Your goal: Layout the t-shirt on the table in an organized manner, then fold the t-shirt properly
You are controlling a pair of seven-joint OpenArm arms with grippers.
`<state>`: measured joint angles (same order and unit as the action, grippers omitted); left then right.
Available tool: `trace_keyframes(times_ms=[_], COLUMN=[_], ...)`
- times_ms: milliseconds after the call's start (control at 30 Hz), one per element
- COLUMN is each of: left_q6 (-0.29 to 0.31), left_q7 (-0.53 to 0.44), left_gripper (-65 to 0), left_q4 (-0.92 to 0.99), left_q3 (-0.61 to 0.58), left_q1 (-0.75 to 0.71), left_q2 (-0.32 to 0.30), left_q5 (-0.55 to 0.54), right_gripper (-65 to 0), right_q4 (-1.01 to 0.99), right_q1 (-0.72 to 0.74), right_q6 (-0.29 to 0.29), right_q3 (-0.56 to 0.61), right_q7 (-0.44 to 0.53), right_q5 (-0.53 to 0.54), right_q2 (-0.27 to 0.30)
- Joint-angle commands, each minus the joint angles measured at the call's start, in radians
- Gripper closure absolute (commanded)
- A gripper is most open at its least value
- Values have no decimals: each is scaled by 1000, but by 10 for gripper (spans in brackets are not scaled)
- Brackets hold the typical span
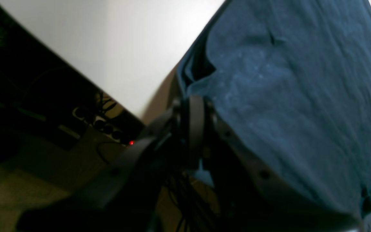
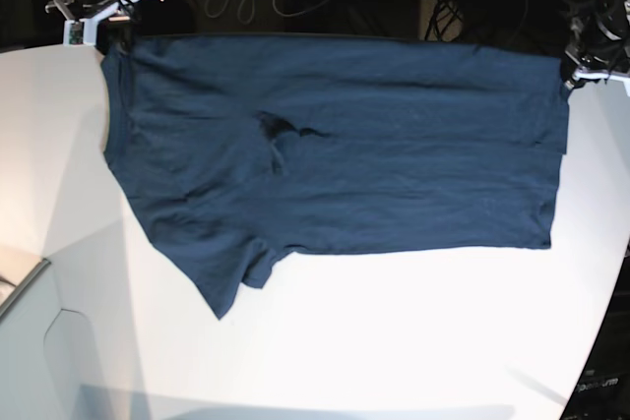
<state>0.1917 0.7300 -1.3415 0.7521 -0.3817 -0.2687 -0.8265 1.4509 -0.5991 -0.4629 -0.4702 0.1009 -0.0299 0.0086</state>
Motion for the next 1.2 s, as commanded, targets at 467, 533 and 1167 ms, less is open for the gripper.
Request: trace_keyframes(times_ms=[467, 533, 1167], left_q6=[7, 10, 2], left_q7=[-14, -8, 18], left_gripper=[0, 0, -47], left_q4=[-22, -23, -23], left_q3=[70, 114, 140], left_q1=[-41, -36, 42], left_q2=[-16, -16, -19], left_q5=[-9, -9, -9], right_gripper=[-336, -337, -338], right_q4=[201, 218, 250], right_q1=[-9, -3, 75], right_q6=[2, 2, 2], right_q3=[-17, -17, -15], right_q7=[27, 27, 21], right_q5=[9, 9, 6], right_q2=[-20, -35, -51])
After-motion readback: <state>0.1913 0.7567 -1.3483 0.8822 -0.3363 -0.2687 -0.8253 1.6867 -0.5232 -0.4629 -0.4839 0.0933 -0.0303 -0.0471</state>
